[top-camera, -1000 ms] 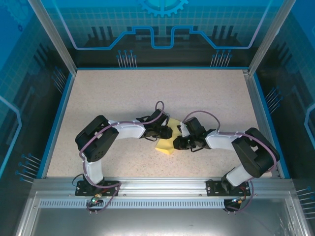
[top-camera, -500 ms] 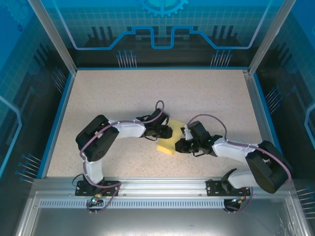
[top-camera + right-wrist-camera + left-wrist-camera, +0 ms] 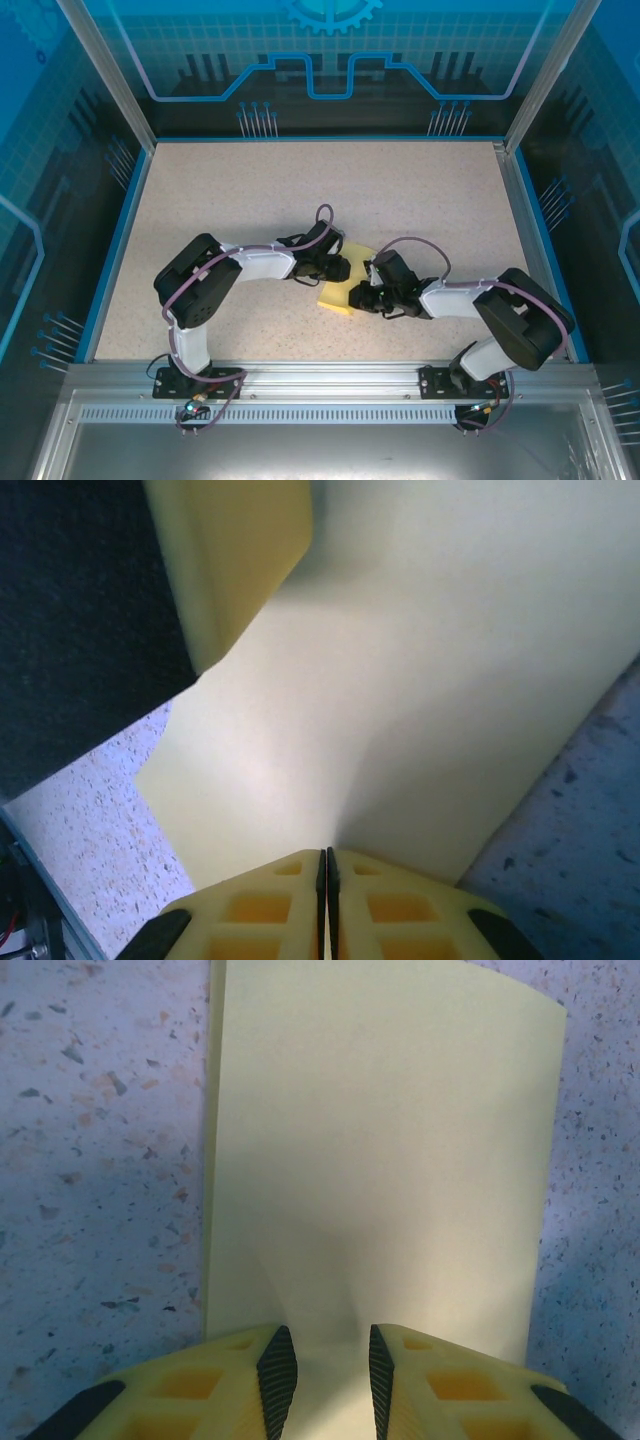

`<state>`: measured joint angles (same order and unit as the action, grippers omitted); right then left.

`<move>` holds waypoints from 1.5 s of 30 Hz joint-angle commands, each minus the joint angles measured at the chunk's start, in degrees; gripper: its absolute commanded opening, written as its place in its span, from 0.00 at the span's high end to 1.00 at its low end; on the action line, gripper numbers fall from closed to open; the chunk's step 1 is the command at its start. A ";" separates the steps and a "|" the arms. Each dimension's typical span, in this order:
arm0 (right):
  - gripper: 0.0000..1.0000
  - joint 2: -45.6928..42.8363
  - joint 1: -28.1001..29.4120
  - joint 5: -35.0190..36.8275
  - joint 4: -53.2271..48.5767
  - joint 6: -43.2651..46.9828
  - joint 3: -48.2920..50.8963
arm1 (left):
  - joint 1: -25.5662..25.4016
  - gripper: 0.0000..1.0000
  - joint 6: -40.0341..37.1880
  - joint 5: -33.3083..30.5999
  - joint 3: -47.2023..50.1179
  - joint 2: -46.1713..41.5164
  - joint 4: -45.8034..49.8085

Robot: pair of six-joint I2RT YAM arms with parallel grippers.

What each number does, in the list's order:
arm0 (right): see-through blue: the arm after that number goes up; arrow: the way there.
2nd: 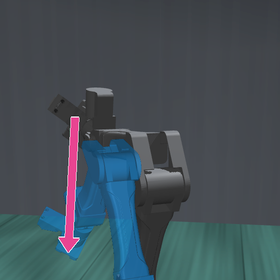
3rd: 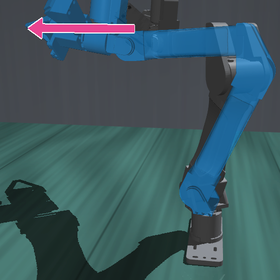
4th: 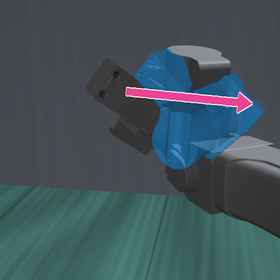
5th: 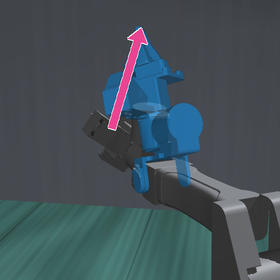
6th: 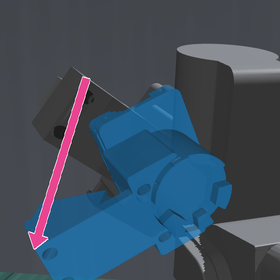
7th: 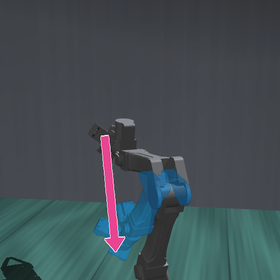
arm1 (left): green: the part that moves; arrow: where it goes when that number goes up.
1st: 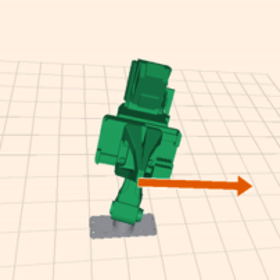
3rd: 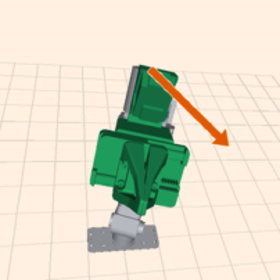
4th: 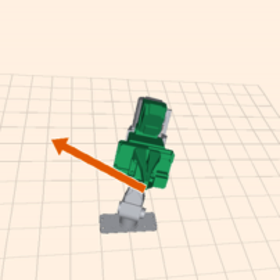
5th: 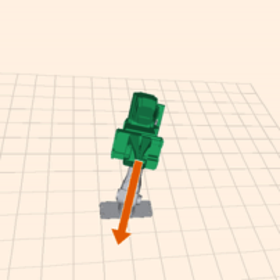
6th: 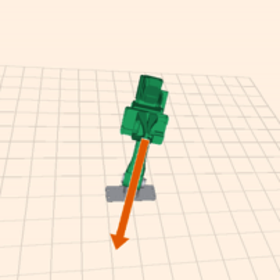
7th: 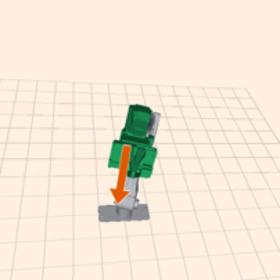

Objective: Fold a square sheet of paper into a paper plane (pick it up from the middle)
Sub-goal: Fold the square sheet of paper in half at the center of the table.

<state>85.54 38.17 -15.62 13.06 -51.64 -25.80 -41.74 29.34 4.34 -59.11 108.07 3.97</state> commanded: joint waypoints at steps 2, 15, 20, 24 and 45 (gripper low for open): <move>0.88 2.16 1.11 -1.85 0.35 1.56 -0.57 | 0.60 0.68 -1.61 -0.95 3.83 5.92 8.59; 0.88 2.48 5.77 -5.33 -9.39 11.10 -1.50 | 1.17 0.67 -1.75 -1.09 4.47 6.27 8.07; 0.88 2.46 8.11 -5.58 -9.91 11.86 -1.88 | 1.36 0.68 -1.76 -1.00 4.10 6.62 8.24; 0.88 3.10 10.00 -5.54 -10.77 11.61 -2.06 | 1.38 0.68 -2.01 -1.00 3.83 7.15 8.56; 0.87 -14.44 -4.83 -3.27 -12.97 8.64 -0.85 | 1.44 0.67 -1.83 2.41 1.51 3.26 9.99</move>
<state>72.20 36.38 -19.51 2.37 -42.85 -26.96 -40.64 28.32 7.22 -59.57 108.40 3.51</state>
